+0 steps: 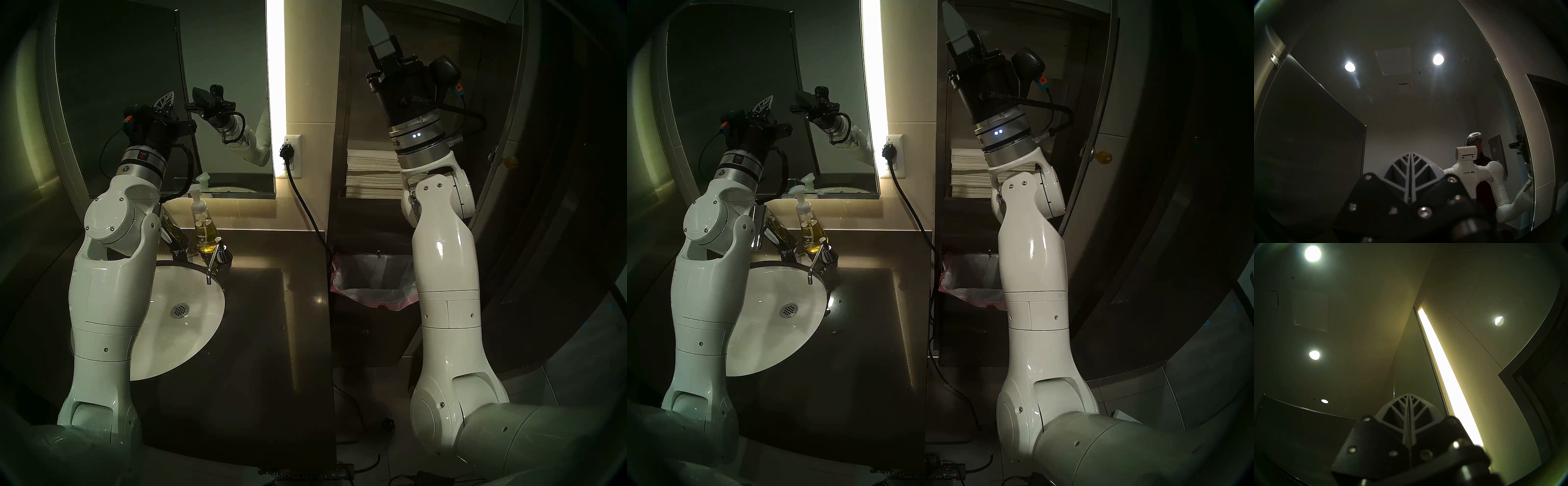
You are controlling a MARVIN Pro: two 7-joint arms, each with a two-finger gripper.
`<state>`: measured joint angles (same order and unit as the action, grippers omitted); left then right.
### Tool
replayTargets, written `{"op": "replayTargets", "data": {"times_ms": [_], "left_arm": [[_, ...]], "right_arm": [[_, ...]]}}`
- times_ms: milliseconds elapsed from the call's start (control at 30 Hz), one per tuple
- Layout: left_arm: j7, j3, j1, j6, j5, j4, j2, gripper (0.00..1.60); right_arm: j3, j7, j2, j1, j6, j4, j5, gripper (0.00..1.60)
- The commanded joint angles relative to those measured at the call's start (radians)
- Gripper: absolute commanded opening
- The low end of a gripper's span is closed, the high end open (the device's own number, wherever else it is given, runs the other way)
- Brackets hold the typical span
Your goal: Twist key and open towel dispenser
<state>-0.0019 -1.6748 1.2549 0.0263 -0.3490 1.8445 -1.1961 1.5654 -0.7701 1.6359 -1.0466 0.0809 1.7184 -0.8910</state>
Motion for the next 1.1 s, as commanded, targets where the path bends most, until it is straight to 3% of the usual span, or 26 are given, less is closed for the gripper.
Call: {"op": "replayTargets", "data": {"times_ms": [0,700,1067], "left_arm": [[0.001,0.0,-0.033,-0.017,0.0,0.028,-0.002,0.0],[-0.006,0.042,-0.057,-0.017,-0.007,0.013,-0.013,0.0],[-0.008,0.05,-0.057,-0.019,-0.007,0.02,-0.018,0.0]], "right_arm": [[0.026,0.01,-0.004,0.027,-0.013,0.03,0.002,0.0],[0.107,0.053,-0.029,-0.033,-0.013,0.124,0.02,0.0],[0.111,0.053,-0.038,-0.037,0.004,0.132,0.009,0.0]]}}
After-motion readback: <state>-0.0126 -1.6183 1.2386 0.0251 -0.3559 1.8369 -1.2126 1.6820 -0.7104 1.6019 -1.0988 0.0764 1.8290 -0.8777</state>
